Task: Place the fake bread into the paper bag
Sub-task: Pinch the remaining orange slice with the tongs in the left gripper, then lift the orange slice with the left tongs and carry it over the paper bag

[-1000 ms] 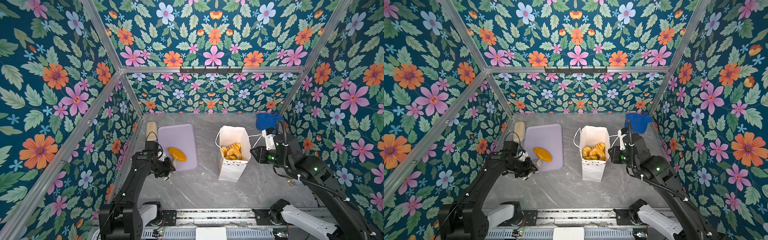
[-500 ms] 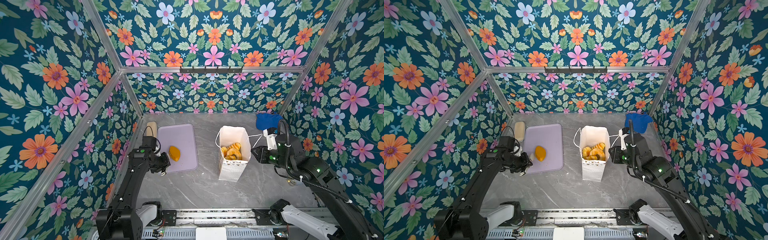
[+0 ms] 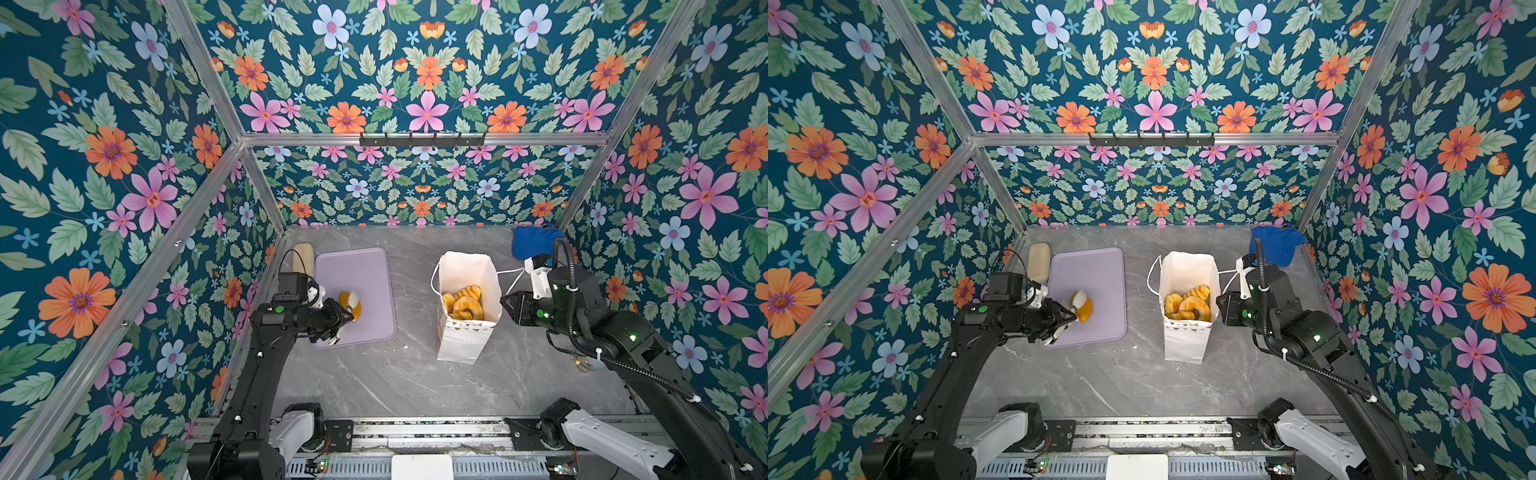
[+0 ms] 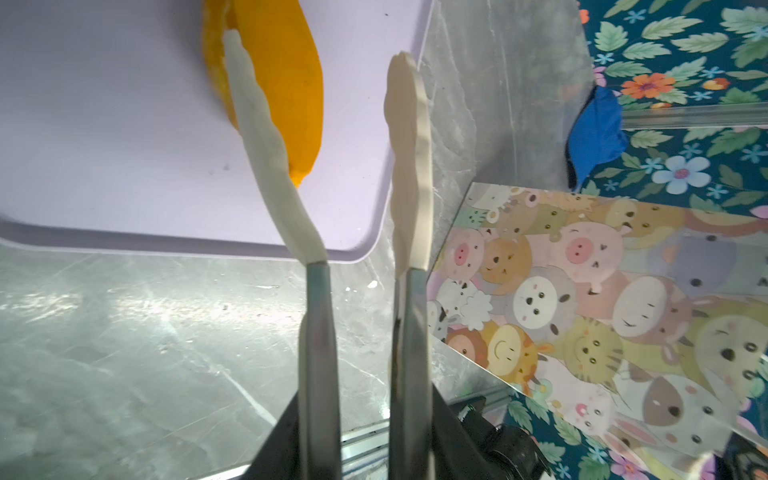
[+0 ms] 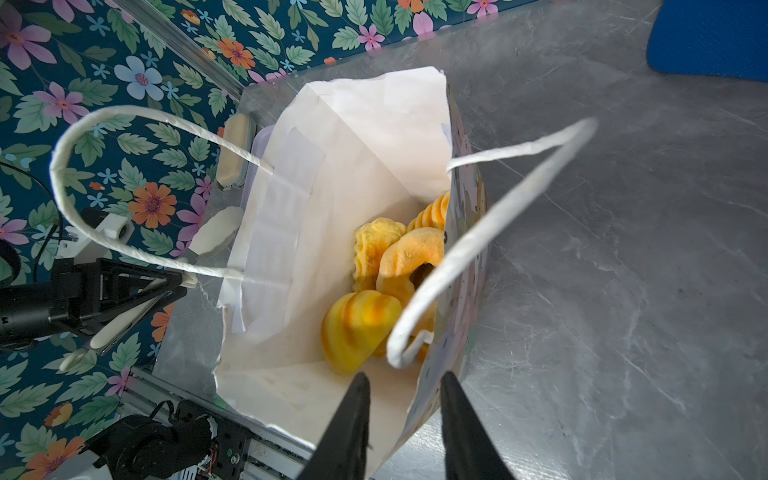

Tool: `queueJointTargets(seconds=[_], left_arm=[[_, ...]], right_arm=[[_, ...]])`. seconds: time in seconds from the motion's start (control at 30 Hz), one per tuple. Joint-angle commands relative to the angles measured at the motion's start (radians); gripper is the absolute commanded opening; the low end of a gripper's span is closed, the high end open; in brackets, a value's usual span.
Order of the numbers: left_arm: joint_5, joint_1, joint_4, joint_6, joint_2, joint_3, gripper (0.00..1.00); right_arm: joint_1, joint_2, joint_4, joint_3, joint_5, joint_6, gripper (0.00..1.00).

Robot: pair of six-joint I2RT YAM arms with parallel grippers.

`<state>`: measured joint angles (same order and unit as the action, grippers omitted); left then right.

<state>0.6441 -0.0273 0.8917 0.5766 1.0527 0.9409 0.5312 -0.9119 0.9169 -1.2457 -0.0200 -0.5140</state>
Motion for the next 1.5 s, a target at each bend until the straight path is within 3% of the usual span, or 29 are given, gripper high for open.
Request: queueJointTargets(seconds=[0.0,0.3,0.53,0.87,1.23,1.47], left_arm=[[0.081,0.001,-0.067,0.033,-0.005,-0.006,0.45],[-0.017,0.008,0.083,-0.055,0.009,-0.001,0.46],[-0.041,0.076,0.163,-0.121,-0.007,0.019,0.48],[0.147,0.076,-0.080,0.010,-0.045,-0.166,0.47],[0.166,0.076,-0.234,0.102,-0.058,-0.264,0.42],[0.125,0.076,-0.291,0.136,-0.054,-0.278,0.26]], right_arm=[[0.000,0.002,-0.013,-0.007,0.006,-0.003,0.30],[0.001,0.011,-0.005,-0.006,0.015,-0.003,0.30],[0.000,0.015,-0.014,-0.004,0.011,-0.005,0.30],[0.001,0.008,-0.009,-0.013,0.019,-0.001,0.30],[0.001,0.005,-0.001,-0.021,0.023,0.002,0.30],[0.001,0.011,0.004,-0.021,0.024,0.001,0.30]])
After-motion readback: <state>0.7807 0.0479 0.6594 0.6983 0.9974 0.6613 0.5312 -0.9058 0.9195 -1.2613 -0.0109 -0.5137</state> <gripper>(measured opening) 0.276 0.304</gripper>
